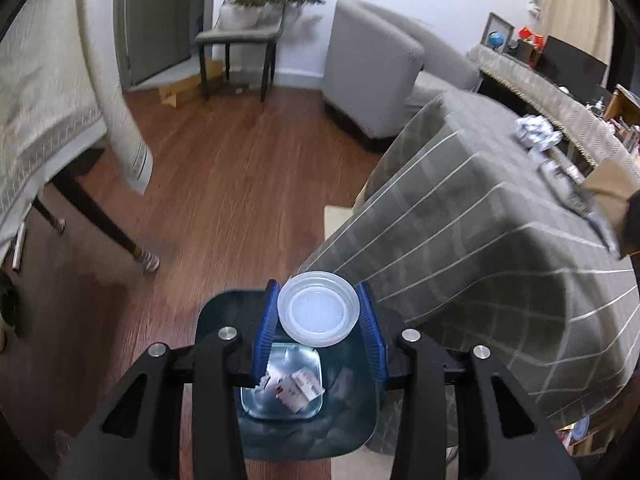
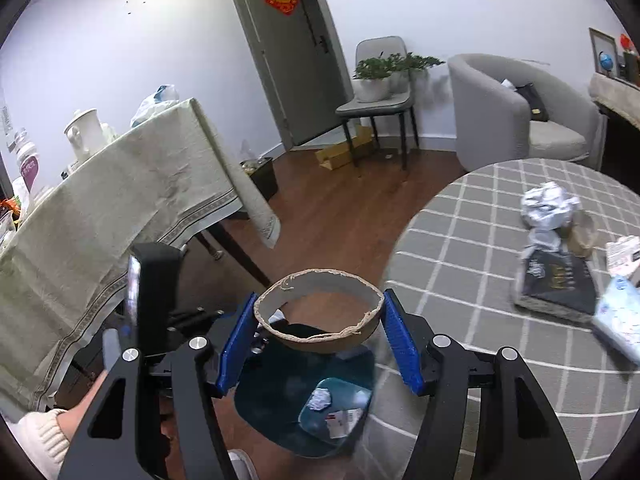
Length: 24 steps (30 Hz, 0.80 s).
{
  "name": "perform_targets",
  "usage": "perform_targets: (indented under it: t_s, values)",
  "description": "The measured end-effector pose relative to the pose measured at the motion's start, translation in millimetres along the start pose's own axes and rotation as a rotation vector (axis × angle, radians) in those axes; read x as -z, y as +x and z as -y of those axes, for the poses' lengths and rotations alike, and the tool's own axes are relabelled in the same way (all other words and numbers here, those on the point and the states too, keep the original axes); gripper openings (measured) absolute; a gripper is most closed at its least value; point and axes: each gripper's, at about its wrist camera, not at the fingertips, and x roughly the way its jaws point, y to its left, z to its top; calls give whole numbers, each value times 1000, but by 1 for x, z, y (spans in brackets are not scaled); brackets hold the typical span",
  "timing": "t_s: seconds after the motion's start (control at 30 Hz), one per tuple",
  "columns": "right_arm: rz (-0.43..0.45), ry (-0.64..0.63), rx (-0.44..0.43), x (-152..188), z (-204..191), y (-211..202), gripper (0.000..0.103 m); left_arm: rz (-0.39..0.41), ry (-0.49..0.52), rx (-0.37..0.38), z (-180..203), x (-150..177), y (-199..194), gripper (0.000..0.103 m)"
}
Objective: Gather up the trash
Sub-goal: 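Lower the white lid into the bin and open the left gripper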
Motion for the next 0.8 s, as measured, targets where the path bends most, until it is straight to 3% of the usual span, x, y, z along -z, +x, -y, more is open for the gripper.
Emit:
perform_targets:
  t_s: [0.67,0.73,0.8]
  values:
    - [-144,-55,-61,11,-52,64,63,-268,-104,-49,-66,56,65,42]
    - [-154,-56,-60,12,-56,72,63,-272,-108,-51,-70,59,65,45]
    - [-161,-56,-59,14,-59,78,63,-259,-97,-68,-74,60,61,56]
